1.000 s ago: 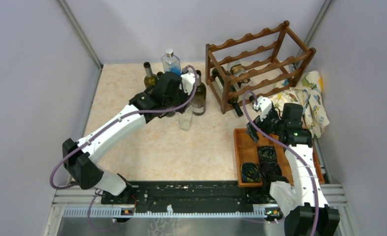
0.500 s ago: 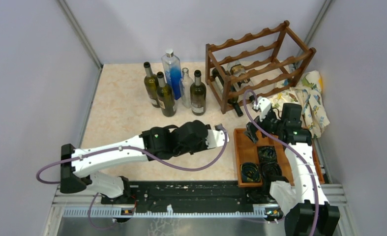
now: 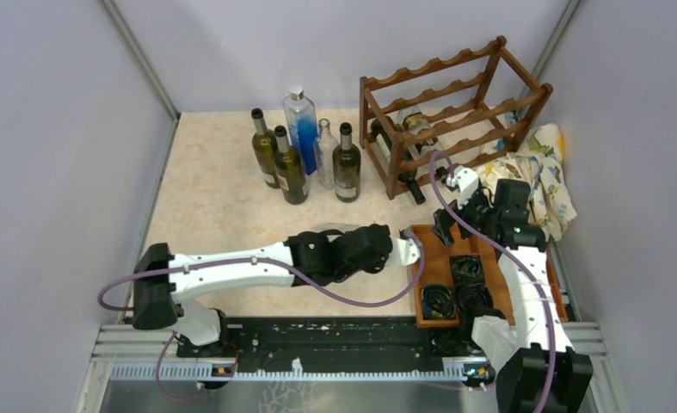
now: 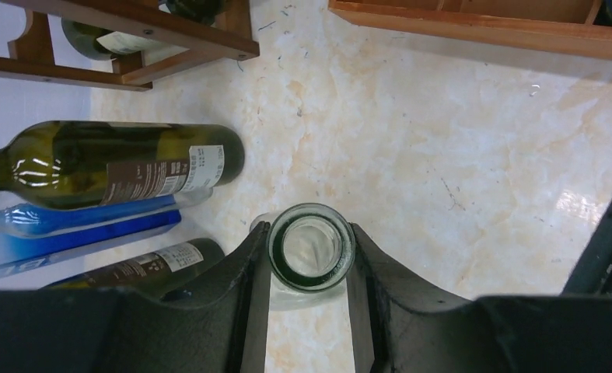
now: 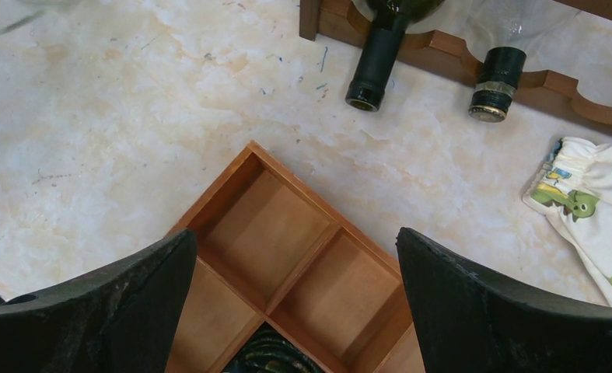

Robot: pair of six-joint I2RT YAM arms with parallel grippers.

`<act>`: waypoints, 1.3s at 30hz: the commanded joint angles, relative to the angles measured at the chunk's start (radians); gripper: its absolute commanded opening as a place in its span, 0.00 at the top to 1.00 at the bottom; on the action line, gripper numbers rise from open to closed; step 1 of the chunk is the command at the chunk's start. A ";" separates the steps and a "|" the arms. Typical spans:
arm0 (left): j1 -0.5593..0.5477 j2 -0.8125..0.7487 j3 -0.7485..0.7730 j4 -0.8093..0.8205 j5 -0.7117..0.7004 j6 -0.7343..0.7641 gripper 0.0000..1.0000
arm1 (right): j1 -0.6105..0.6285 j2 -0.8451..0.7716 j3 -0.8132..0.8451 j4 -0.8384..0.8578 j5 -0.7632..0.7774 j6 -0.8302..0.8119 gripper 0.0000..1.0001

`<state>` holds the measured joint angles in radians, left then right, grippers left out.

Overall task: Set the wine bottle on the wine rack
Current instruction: Place the wine bottle at the center of the board.

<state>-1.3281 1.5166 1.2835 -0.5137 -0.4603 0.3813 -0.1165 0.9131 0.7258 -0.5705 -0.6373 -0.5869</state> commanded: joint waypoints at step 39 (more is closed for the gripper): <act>-0.003 0.075 -0.129 0.162 0.278 -0.285 0.17 | -0.023 0.009 0.018 0.033 0.011 0.012 0.02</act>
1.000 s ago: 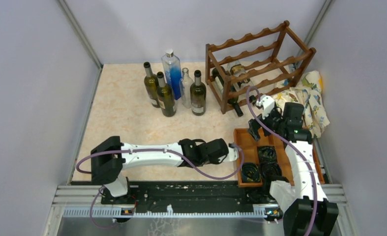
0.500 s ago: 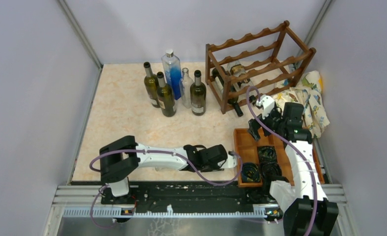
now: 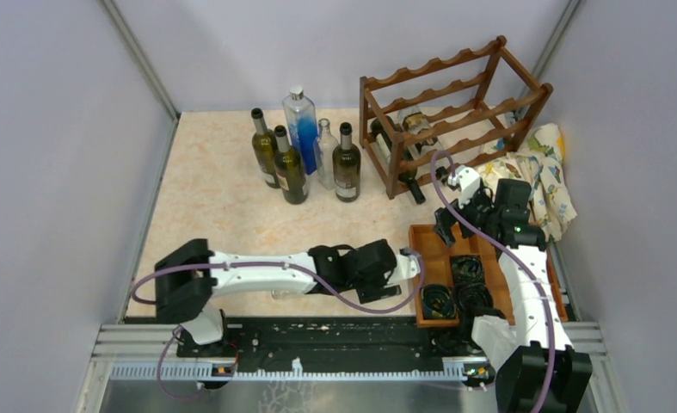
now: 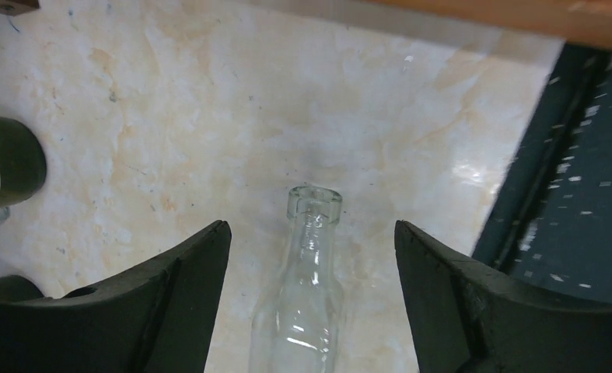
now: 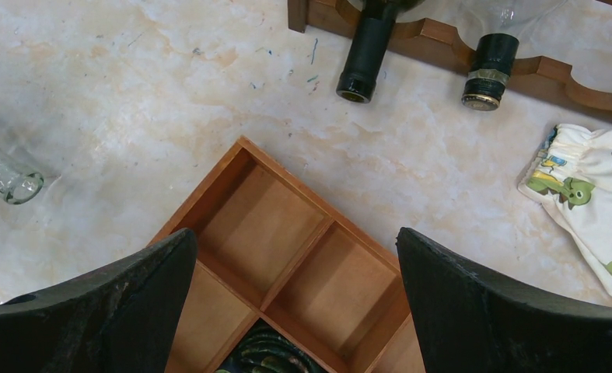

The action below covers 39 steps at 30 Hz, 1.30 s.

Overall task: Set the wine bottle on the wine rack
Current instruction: Place the wine bottle at the center of the board, then pick up the wine bottle from the center of the board.

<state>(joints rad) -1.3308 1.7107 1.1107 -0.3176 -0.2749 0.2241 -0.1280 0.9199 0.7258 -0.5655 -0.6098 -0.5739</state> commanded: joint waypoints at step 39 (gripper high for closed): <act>0.077 -0.752 -0.707 -0.060 -0.119 -1.306 0.97 | 0.702 0.202 -0.061 0.179 -0.164 -0.427 0.02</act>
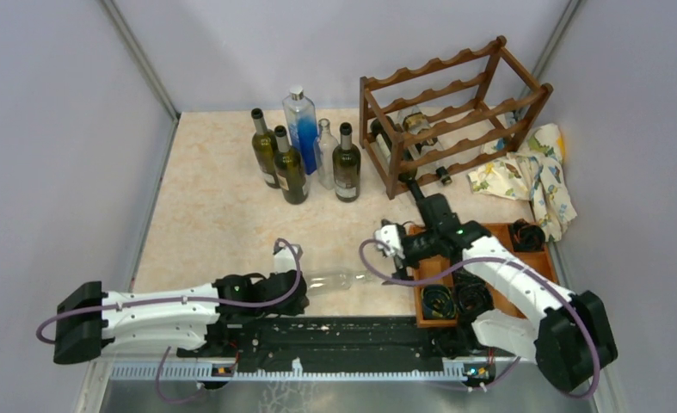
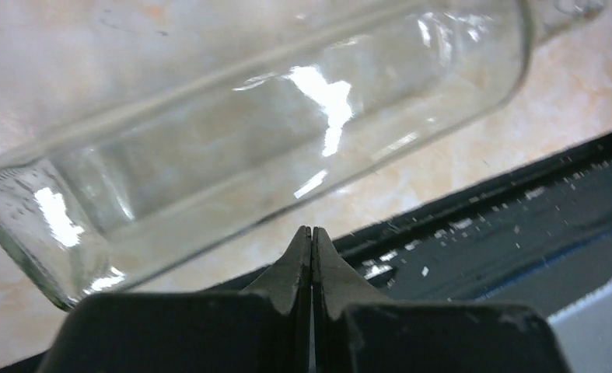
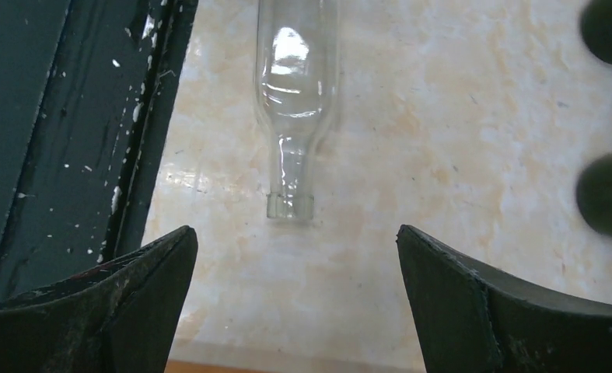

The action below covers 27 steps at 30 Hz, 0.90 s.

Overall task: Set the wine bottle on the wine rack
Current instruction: Pick up the wine bottle from the center of the board.

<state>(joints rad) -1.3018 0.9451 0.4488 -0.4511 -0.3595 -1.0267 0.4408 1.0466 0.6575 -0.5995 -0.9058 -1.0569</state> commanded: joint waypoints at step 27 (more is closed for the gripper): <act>0.192 -0.088 -0.096 0.299 0.048 0.034 0.66 | 0.338 0.466 0.155 0.297 0.433 0.413 1.00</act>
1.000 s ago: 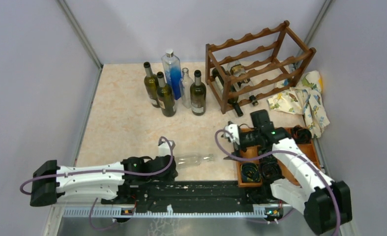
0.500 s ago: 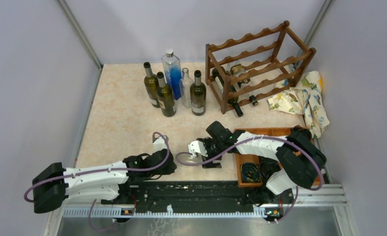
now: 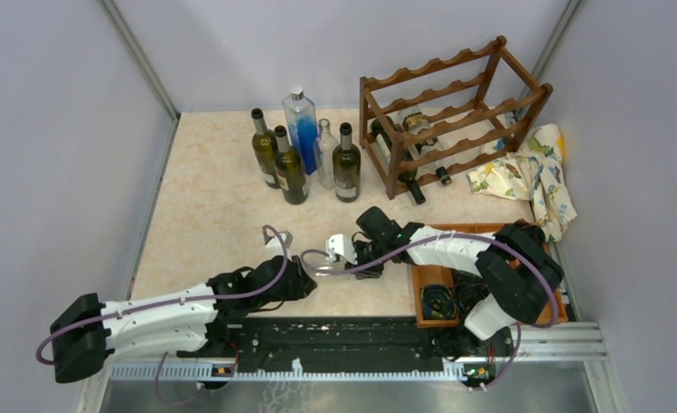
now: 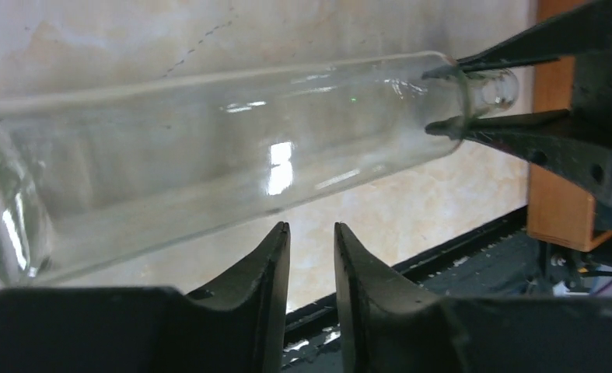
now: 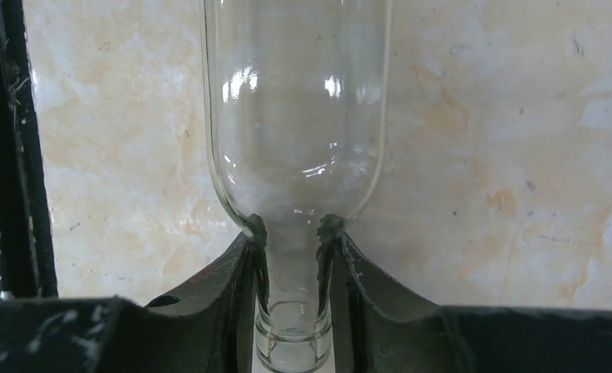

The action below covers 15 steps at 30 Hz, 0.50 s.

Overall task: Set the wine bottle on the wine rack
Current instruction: Pick up the wine bottle from the center of the board.

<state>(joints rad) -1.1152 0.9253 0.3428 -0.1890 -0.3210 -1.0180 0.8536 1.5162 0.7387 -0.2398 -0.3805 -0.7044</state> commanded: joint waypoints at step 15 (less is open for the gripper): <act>0.004 -0.350 0.232 0.020 0.123 0.347 0.42 | -0.416 -0.141 0.157 -0.382 -0.645 -0.024 1.00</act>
<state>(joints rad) -1.1145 0.6178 0.4812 -0.1791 -0.2024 -0.7979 0.4843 1.4258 0.8253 -0.5575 -0.8074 -0.6926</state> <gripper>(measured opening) 0.575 0.322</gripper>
